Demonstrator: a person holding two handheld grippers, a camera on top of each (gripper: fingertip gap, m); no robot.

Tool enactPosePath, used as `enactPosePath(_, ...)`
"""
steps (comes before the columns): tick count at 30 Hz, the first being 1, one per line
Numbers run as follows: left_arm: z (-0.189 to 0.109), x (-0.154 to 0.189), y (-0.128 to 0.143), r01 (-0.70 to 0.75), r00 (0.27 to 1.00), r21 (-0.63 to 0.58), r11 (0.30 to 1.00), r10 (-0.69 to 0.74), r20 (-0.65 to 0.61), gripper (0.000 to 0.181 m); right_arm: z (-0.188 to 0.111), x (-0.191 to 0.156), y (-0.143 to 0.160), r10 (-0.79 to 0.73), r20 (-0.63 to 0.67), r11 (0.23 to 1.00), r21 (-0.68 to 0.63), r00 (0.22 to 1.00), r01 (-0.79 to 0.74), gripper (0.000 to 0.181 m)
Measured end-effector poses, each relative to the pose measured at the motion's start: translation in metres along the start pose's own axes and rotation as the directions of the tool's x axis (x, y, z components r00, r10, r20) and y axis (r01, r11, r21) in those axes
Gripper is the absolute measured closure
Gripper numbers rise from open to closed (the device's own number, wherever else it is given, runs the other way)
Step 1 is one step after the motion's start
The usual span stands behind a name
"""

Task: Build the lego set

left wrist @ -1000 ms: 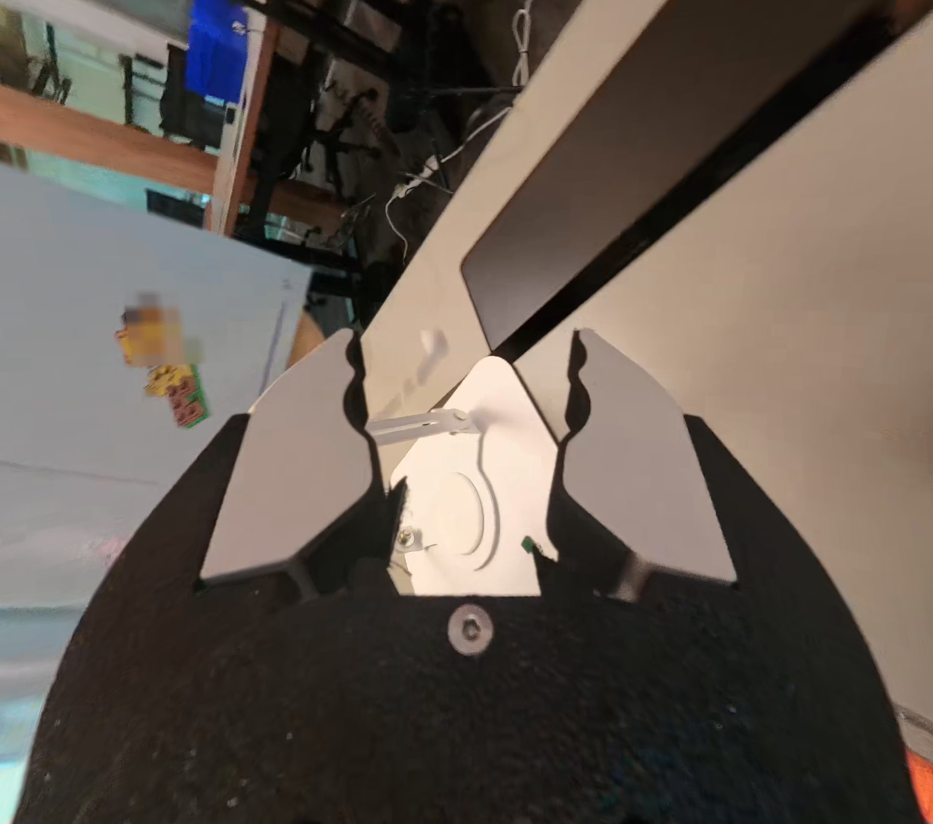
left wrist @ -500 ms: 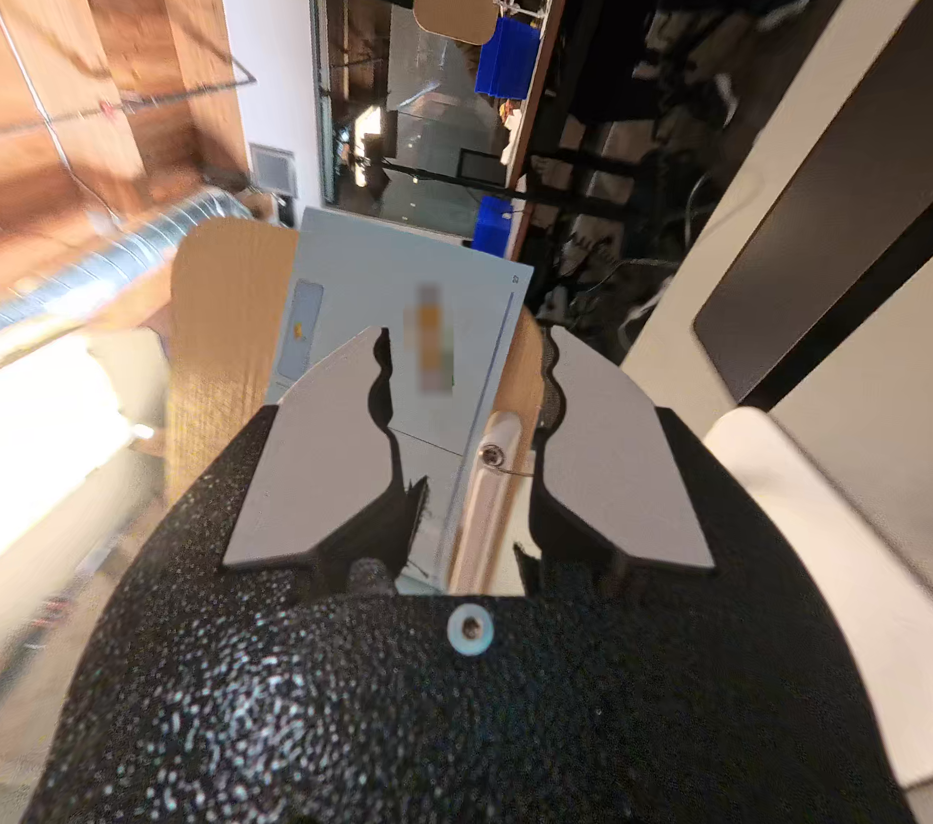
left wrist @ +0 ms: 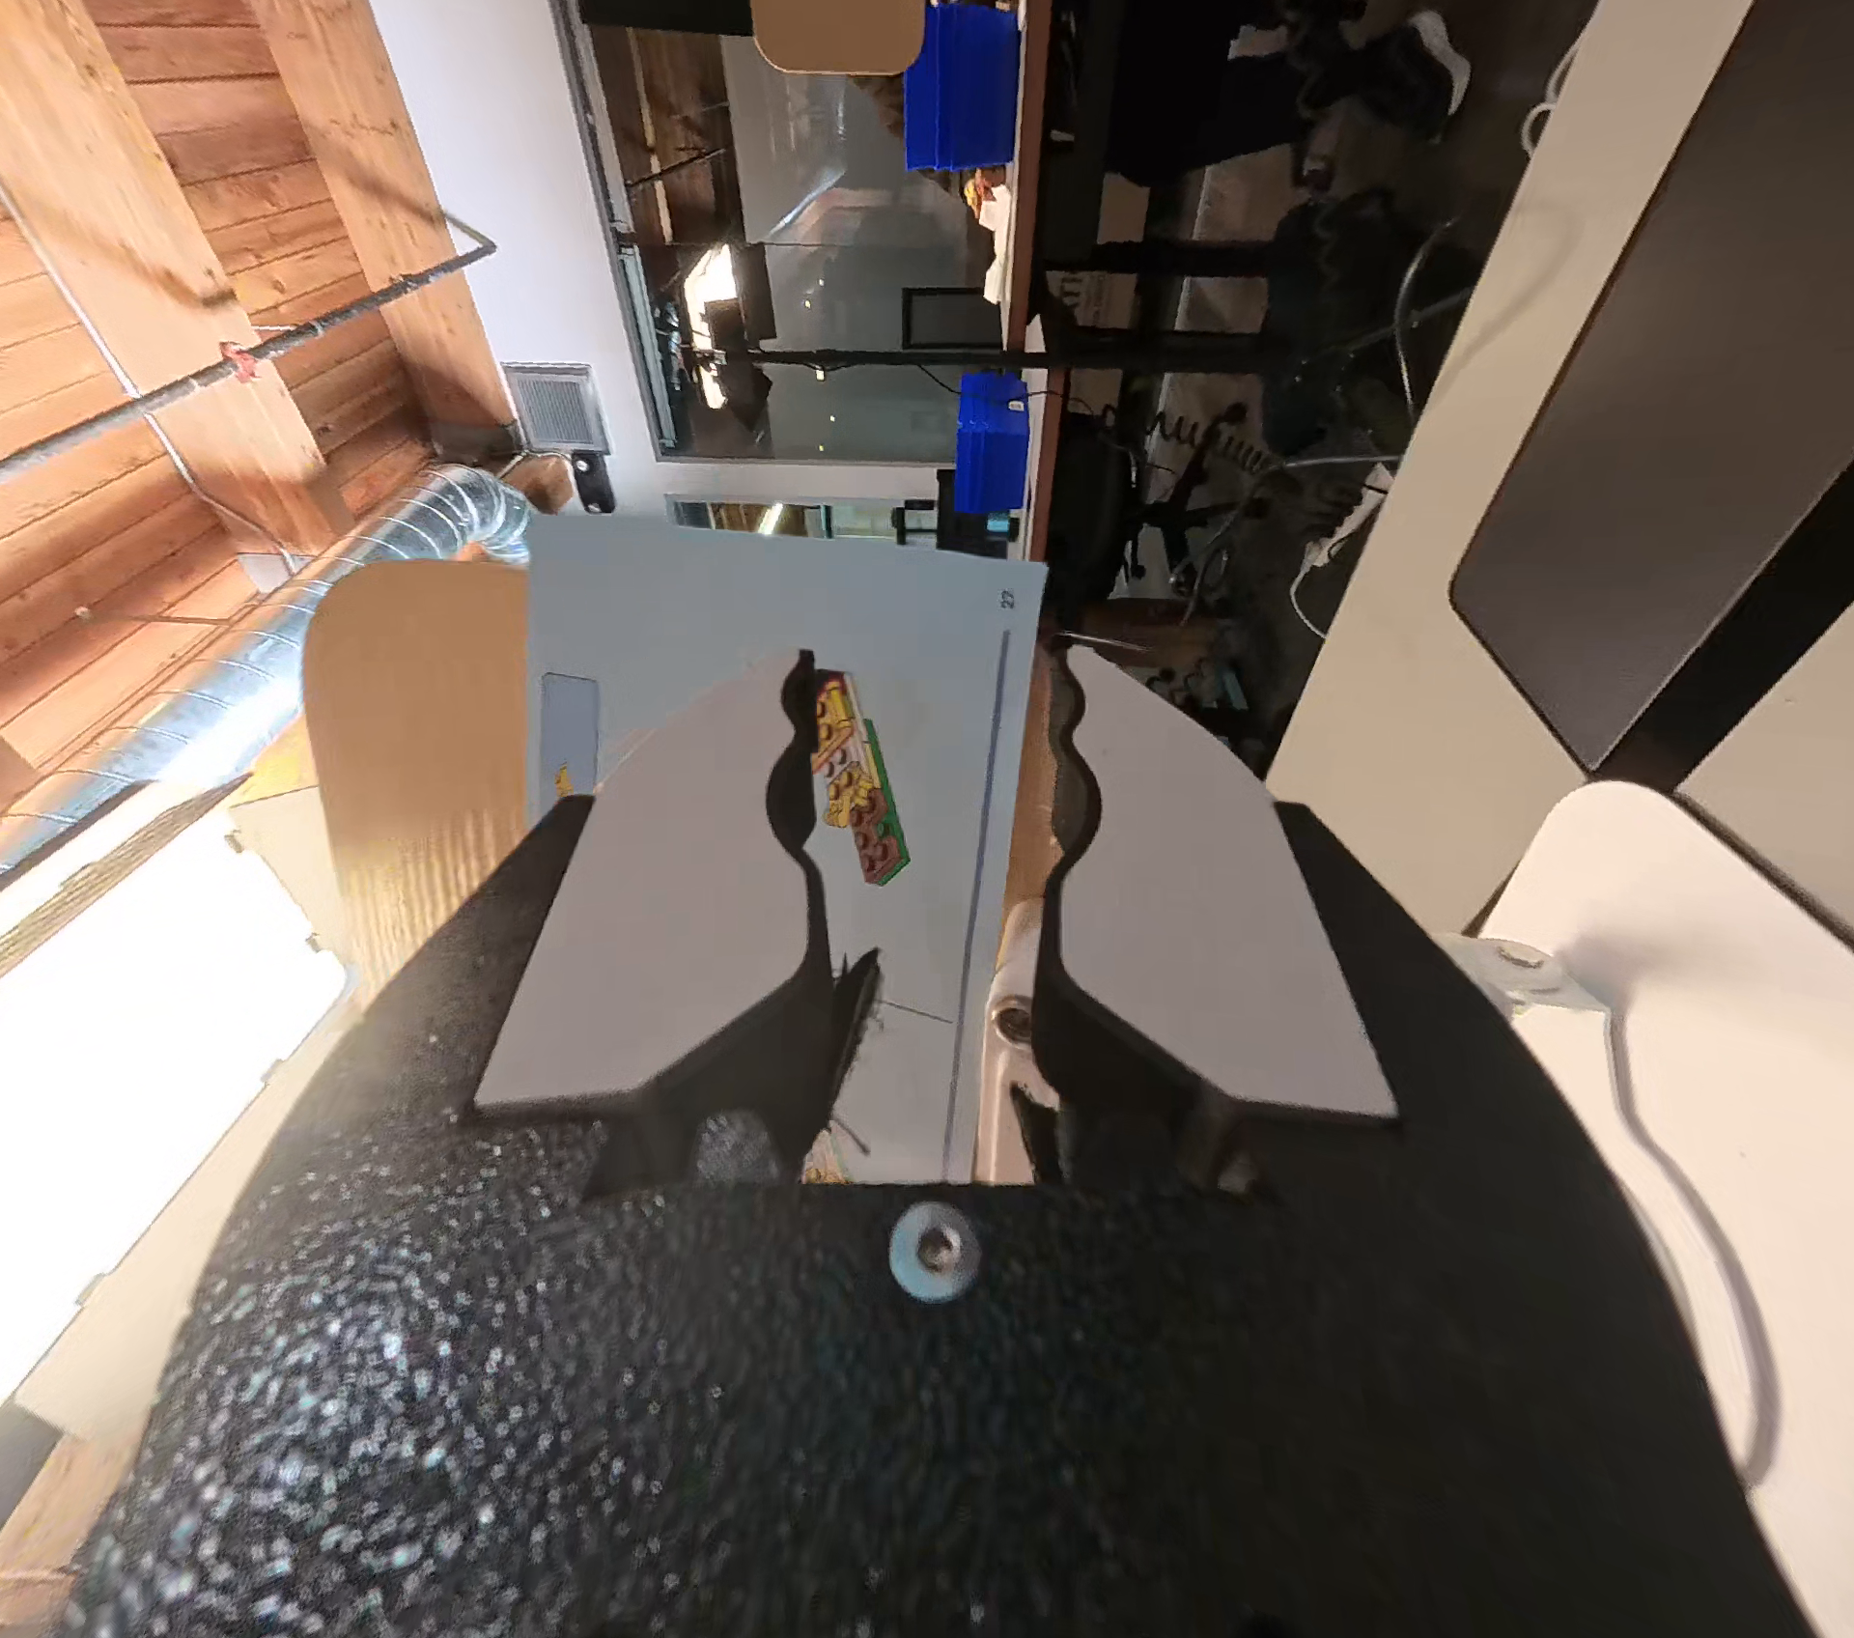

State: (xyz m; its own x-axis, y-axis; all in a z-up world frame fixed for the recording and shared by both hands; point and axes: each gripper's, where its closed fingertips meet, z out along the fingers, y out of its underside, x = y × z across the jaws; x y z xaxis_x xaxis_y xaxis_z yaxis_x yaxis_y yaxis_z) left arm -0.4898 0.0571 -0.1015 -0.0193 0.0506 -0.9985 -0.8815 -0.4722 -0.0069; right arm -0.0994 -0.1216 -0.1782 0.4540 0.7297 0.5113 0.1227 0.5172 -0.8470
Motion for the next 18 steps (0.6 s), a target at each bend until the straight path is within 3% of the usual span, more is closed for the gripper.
enactPosePath(5,0.0074,0.0051,0.0009,0.02,0.999,-0.018,1.0,-0.02,-0.028,0.142,-0.0001,0.004,0.0025,0.034,-0.011,0.999,-0.007,0.999,-0.034,0.181)
enactPosePath(11,0.0103,0.0074,0.0003,0.033,0.999,-0.037,0.999,-0.034,-0.029,0.161,0.0013,0.0014,0.0036,0.02,-0.001,1.0,-0.015,1.0,-0.02,0.181)
enactPosePath(14,0.0086,0.0089,-0.0014,0.04,0.999,-0.019,0.999,-0.04,-0.015,0.178,0.0015,0.0012,0.0038,0.021,0.001,1.0,-0.017,1.0,-0.021,0.181)
enactPosePath(18,0.0028,0.0093,-0.0041,0.119,0.993,0.024,0.993,-0.118,-0.026,0.181,0.0019,0.0007,0.004,0.02,0.003,1.0,-0.018,1.0,-0.02,0.181)
